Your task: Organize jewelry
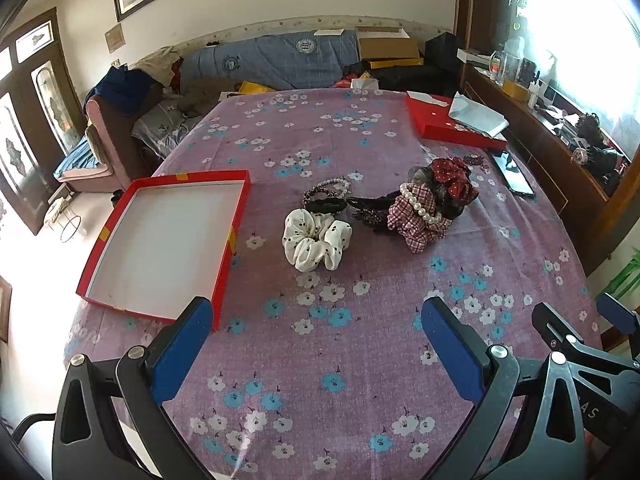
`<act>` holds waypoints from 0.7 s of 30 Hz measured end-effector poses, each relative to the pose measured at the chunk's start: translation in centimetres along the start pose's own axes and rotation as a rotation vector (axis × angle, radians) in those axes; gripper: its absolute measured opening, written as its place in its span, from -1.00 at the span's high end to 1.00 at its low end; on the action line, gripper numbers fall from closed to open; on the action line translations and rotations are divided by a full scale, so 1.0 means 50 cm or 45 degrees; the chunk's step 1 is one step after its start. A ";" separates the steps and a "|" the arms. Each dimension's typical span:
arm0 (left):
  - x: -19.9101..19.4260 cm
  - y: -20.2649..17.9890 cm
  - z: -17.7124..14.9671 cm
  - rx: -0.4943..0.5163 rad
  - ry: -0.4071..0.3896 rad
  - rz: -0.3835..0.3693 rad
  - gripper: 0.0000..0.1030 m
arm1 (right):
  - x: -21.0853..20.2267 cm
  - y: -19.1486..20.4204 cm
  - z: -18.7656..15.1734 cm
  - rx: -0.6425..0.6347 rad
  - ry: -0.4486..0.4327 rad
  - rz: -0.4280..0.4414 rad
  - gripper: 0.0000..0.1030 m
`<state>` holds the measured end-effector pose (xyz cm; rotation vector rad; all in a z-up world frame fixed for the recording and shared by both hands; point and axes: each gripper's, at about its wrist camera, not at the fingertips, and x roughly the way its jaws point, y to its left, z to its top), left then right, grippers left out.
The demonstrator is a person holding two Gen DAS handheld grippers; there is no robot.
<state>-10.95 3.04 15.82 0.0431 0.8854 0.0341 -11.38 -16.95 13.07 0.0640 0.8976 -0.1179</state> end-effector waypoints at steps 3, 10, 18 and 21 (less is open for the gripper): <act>0.003 0.002 0.000 -0.007 0.010 0.013 -1.00 | 0.003 -0.001 0.000 0.003 0.003 0.010 -0.96; 0.003 0.001 -0.001 -0.010 0.013 0.017 -1.00 | 0.013 -0.006 -0.002 0.004 0.018 0.041 -0.96; 0.005 -0.011 -0.016 -0.002 0.046 0.033 -1.00 | 0.037 -0.029 -0.017 0.043 0.072 0.080 -0.96; 0.002 0.005 -0.013 -0.041 0.034 0.054 -1.00 | 0.051 -0.034 -0.025 0.066 0.112 0.097 -0.96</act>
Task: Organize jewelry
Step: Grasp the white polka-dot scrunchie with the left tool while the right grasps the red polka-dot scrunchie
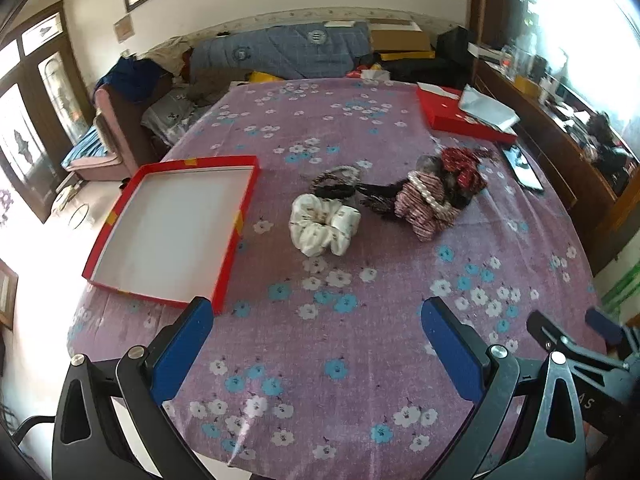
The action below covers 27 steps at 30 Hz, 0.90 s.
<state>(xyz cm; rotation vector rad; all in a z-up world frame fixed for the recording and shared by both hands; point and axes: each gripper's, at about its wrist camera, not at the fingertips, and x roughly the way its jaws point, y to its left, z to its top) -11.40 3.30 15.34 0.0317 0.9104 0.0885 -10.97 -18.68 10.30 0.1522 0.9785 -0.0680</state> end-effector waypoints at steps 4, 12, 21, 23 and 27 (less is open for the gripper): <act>0.012 0.043 0.015 -0.061 -0.009 0.051 -1.00 | 0.017 0.001 -0.005 0.007 0.027 0.023 -0.96; 0.093 0.128 0.049 -0.085 0.082 0.060 -1.00 | 0.063 0.001 0.014 0.015 0.091 0.064 -0.93; 0.232 0.134 0.107 -0.127 0.213 -0.143 -0.64 | 0.133 0.010 0.121 -0.005 0.106 0.105 -0.60; 0.265 0.130 0.118 -0.144 0.234 -0.176 -0.64 | 0.145 0.014 0.158 -0.012 0.064 0.123 -0.60; 0.338 0.124 0.136 -0.182 0.294 -0.239 -0.64 | 0.170 0.031 0.230 -0.039 -0.026 0.126 -0.60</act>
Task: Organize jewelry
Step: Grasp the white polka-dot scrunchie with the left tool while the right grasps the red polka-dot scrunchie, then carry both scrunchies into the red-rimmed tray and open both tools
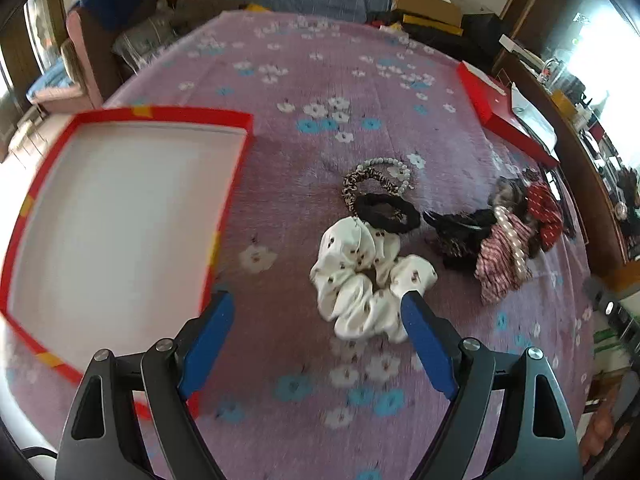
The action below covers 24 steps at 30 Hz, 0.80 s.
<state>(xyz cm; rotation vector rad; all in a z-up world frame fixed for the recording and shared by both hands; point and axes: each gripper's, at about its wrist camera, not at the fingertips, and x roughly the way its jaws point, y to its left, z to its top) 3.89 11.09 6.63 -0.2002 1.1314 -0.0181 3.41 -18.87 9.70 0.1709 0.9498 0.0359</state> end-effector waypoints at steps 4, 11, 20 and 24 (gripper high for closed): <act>0.045 0.001 0.019 -0.023 0.041 -0.041 -0.64 | 0.046 0.017 0.058 -0.022 -0.017 -0.020 -0.60; 0.081 -0.014 0.031 0.026 0.066 -0.046 -0.47 | 0.122 0.022 0.103 -0.015 0.036 -0.072 -0.38; 0.088 -0.024 0.018 0.042 0.129 -0.068 0.87 | 0.126 0.001 0.080 0.036 0.108 -0.059 0.85; 0.047 -0.028 0.002 0.042 0.102 -0.077 0.87 | 0.087 -0.015 0.058 0.061 0.102 -0.017 0.85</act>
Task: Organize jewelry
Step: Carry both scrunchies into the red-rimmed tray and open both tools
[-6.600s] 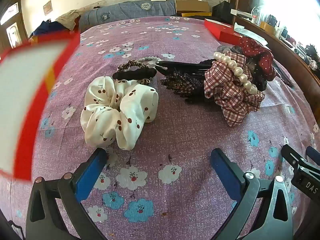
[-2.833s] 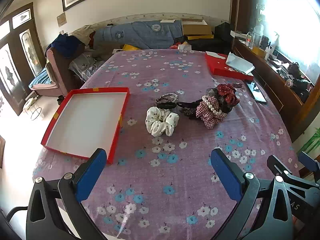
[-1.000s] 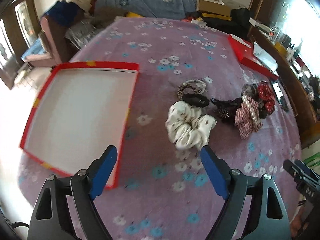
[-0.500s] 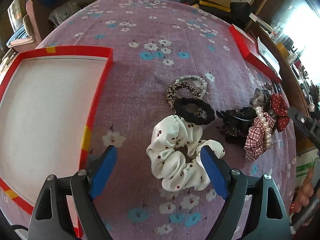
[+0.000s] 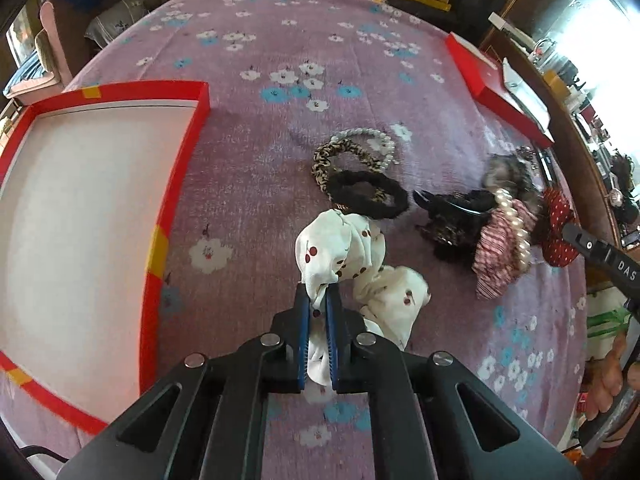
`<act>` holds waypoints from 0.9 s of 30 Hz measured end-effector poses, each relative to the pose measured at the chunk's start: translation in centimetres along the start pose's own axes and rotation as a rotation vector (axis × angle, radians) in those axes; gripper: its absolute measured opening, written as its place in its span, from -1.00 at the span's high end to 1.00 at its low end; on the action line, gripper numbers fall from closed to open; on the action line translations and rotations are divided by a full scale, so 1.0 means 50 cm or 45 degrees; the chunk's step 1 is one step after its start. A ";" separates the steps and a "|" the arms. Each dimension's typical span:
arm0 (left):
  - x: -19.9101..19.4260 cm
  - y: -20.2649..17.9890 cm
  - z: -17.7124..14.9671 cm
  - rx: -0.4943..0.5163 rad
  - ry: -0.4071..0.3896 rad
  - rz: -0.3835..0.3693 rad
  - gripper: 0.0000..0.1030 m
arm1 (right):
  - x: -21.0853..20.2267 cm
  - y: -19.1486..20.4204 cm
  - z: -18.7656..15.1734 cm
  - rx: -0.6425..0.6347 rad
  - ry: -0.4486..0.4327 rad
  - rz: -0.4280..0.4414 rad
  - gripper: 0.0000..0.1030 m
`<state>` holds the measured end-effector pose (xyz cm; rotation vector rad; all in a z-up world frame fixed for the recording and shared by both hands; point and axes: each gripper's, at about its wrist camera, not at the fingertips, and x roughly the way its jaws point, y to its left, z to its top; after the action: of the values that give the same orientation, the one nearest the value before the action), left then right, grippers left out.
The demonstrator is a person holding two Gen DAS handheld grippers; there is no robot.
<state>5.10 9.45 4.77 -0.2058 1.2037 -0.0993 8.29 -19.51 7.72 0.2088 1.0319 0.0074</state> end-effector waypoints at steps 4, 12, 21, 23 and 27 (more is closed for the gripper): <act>-0.051 -0.007 -0.033 0.028 -0.046 0.015 0.87 | -0.047 -0.023 -0.034 0.039 -0.004 0.055 0.85; -0.145 0.008 -0.094 0.032 -0.151 0.053 0.86 | -0.133 -0.019 -0.098 0.016 -0.022 0.154 0.85; -0.243 0.078 -0.150 -0.037 -0.219 0.145 0.86 | -0.155 0.090 -0.128 -0.084 0.009 0.405 0.85; -0.261 0.104 -0.151 -0.055 -0.237 0.171 0.86 | -0.150 0.129 -0.132 -0.119 0.018 0.436 0.85; -0.285 0.164 -0.134 -0.107 -0.270 0.201 0.86 | -0.144 0.205 -0.135 -0.174 0.045 0.501 0.84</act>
<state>-6.51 19.41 13.78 -0.1886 1.0095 0.1089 -0.20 -9.06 12.31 0.2845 1.0078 0.4382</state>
